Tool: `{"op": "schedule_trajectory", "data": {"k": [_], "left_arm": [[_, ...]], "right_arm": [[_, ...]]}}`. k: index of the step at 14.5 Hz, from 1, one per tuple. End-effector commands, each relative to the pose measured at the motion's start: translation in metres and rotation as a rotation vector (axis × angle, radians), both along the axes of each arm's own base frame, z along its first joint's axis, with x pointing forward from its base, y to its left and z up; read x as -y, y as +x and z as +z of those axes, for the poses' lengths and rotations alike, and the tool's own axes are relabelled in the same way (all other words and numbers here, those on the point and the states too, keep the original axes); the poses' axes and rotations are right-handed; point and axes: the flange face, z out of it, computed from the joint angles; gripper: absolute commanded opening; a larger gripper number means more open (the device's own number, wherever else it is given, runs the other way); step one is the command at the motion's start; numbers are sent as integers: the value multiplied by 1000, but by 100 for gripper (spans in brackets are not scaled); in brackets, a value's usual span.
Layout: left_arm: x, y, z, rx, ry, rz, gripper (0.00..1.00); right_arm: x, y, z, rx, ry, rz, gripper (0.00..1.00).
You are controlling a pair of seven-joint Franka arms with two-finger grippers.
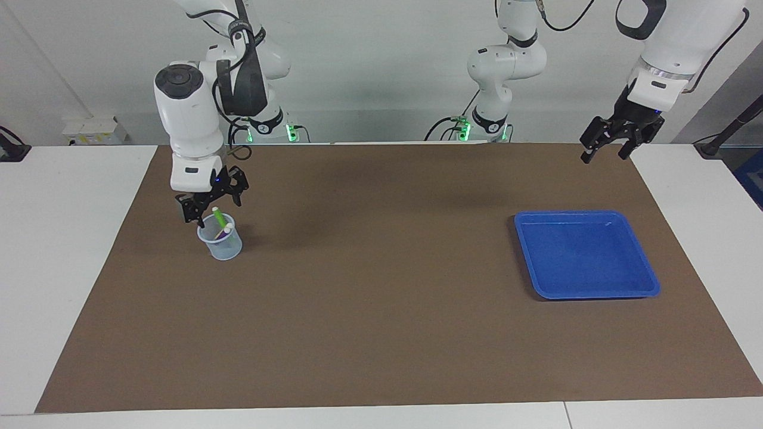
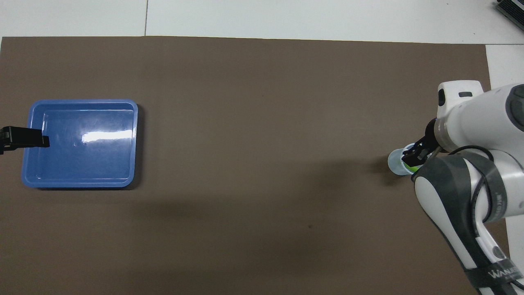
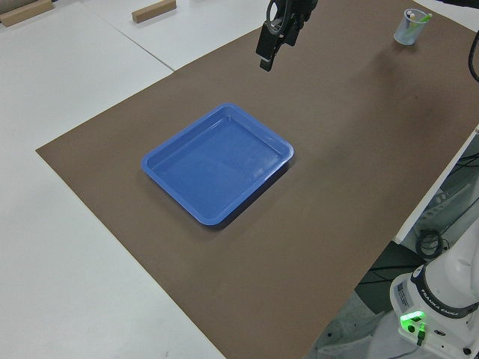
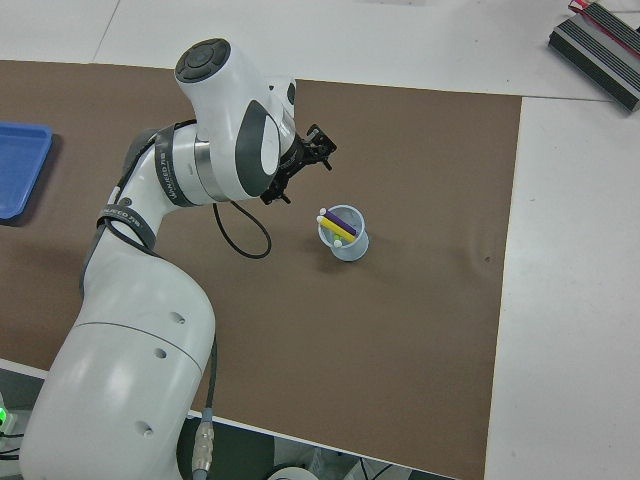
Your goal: Transfer and insert pens with both arms
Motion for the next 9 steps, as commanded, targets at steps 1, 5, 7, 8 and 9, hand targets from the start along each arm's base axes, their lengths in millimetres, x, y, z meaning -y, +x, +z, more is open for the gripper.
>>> {"op": "schedule_trajectory", "data": {"k": [1, 5, 7, 8, 9], "left_arm": [[10, -3, 0, -9, 12, -27, 100], [21, -1, -1, -5, 29, -50, 100], [20, 5, 3, 4, 29, -49, 100], [26, 9, 0, 0, 27, -61, 100], [27, 13, 1, 6, 27, -58, 100]], "right_arm": [[-2, -11, 40, -39, 33, -131, 100], [-3, -29, 86, -121, 98, -396, 100], [-8, -35, 90, -139, 99, -434, 100], [-13, -33, 87, -142, 98, -429, 100], [-15, -32, 87, -130, 101, -433, 100]]}}
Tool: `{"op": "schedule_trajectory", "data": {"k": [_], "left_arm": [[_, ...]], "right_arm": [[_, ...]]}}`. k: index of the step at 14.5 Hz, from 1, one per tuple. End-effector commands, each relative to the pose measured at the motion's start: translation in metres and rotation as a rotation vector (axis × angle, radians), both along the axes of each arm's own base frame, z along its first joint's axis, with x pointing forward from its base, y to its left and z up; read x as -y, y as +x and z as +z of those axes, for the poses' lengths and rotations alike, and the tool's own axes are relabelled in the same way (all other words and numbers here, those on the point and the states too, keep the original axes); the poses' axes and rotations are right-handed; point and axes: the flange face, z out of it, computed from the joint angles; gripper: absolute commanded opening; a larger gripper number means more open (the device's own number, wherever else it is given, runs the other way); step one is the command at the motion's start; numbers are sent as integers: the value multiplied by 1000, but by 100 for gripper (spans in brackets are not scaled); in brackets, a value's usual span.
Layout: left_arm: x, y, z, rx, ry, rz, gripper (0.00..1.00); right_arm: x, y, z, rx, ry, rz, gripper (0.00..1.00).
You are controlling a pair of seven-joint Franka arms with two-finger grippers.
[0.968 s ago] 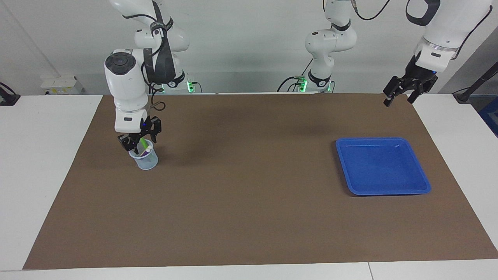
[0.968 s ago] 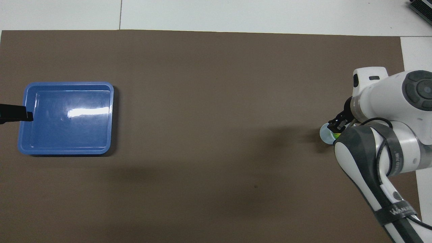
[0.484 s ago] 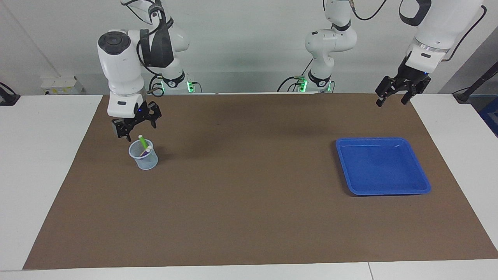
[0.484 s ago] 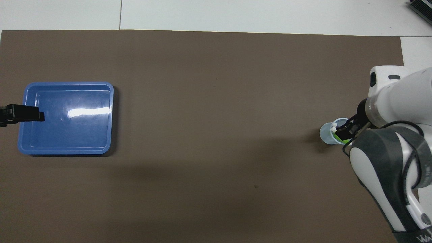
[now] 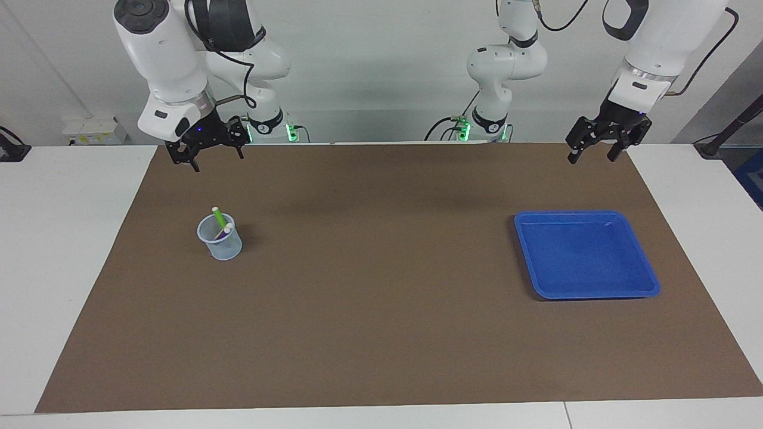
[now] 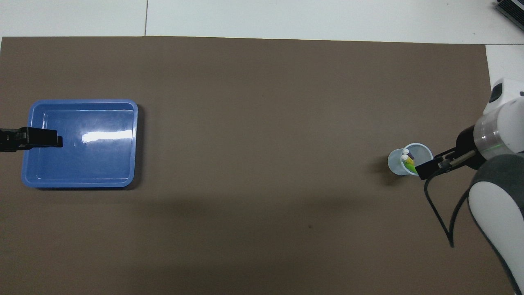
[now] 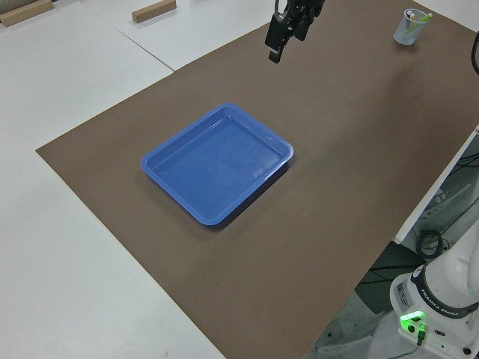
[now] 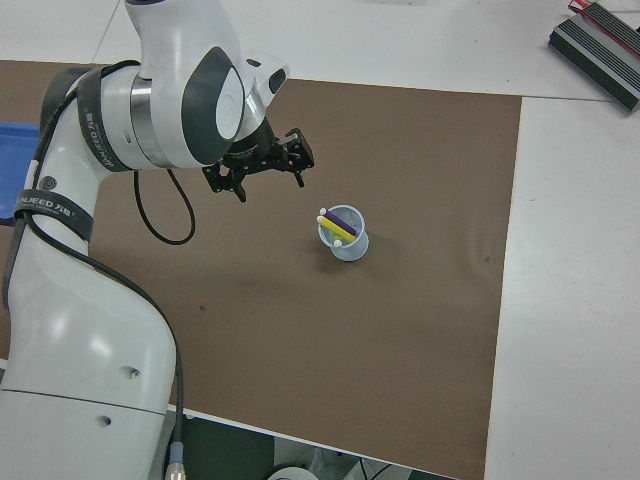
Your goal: Transfer and insert pens with both arms
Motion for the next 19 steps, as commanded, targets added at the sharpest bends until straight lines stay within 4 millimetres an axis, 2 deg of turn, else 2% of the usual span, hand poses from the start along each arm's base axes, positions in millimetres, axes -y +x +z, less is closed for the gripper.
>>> {"op": "schedule_trajectory", "data": {"k": [1, 4, 5, 7, 8, 9, 11, 13, 15, 19], "left_arm": [[4, 15, 2, 8, 15, -8, 100], [18, 21, 1, 10, 35, -33, 100], [17, 22, 2, 14, 35, -26, 100], [12, 24, 1, 14, 32, -17, 100], [13, 24, 1, 14, 31, -20, 100], [3, 24, 1, 11, 42, -6, 100], [-3, 24, 0, 2, 51, 0, 100], [-9, 32, 5, -9, 62, 7, 100], [-7, 31, 31, -7, 68, 4, 100], [0, 32, 32, 0, 77, -11, 100]], "right_arm": [[-4, 4, 0, 11, 17, -54, 100], [-4, 14, -2, 62, 25, -88, 100], [-5, 21, -7, 69, 25, -112, 100], [1, 37, 10, 88, 29, -151, 100], [7, 39, 11, 85, 28, -162, 100], [8, 37, 11, 74, 28, -165, 100], [6, 36, 10, 77, 28, -164, 100], [7, 34, 8, 71, 27, -165, 100], [8, 33, 7, 74, 27, -167, 100], [7, 35, 7, 86, 29, -168, 100]]}}
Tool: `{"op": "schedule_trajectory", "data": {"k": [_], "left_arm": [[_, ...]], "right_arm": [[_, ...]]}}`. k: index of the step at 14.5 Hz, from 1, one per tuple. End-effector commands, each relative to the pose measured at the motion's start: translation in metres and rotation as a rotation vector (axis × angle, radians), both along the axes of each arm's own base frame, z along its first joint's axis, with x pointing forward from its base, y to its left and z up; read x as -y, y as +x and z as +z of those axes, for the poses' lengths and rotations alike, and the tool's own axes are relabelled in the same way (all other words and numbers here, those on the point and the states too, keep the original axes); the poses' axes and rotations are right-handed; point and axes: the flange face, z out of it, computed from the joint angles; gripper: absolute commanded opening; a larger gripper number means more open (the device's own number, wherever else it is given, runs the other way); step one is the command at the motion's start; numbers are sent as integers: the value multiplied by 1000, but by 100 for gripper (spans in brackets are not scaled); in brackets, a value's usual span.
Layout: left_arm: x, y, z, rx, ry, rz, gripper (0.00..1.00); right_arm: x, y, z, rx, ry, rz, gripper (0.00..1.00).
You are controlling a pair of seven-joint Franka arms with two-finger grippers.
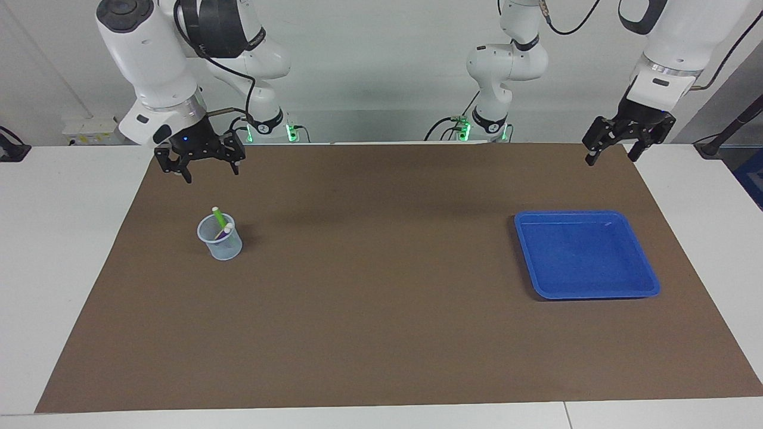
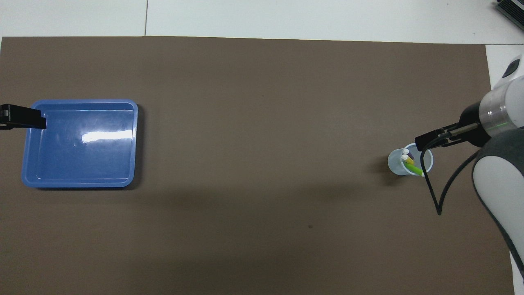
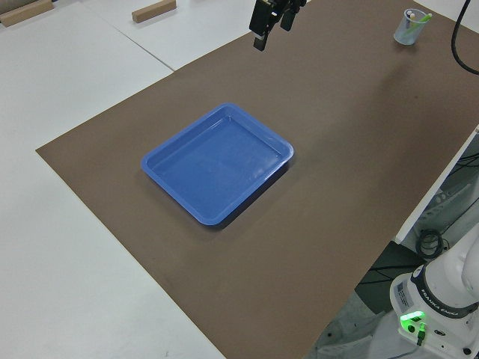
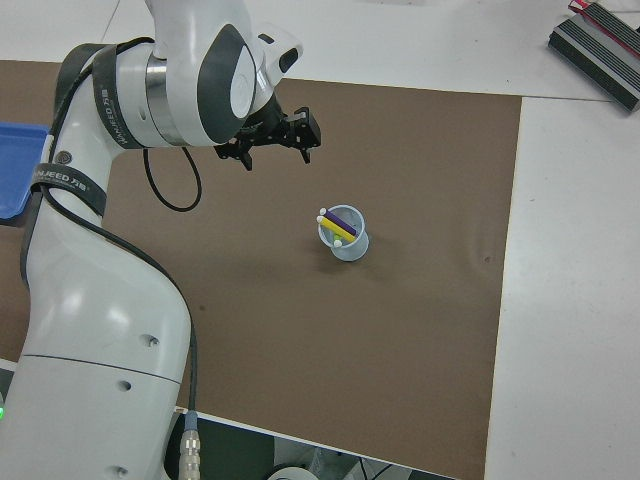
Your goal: Transfer and insert pens with both arms
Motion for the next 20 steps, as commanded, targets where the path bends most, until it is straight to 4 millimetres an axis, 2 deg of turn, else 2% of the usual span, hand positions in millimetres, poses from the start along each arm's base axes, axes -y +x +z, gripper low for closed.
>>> {"op": "schedule_trajectory", "data": {"k": [1, 8, 11, 20], "left_arm": [[6, 5, -2, -10, 21, -14, 100], [12, 5, -5, -3, 20, -39, 100], [11, 5, -11, -6, 21, -38, 100], [3, 8, -9, 2, 19, -21, 100]], "right_arm": [[-2, 2, 1, 11, 21, -23, 100], [5, 3, 1, 10, 22, -54, 100], [5, 4, 3, 15, 22, -55, 100], [3, 3, 3, 11, 26, -60, 100]]}}
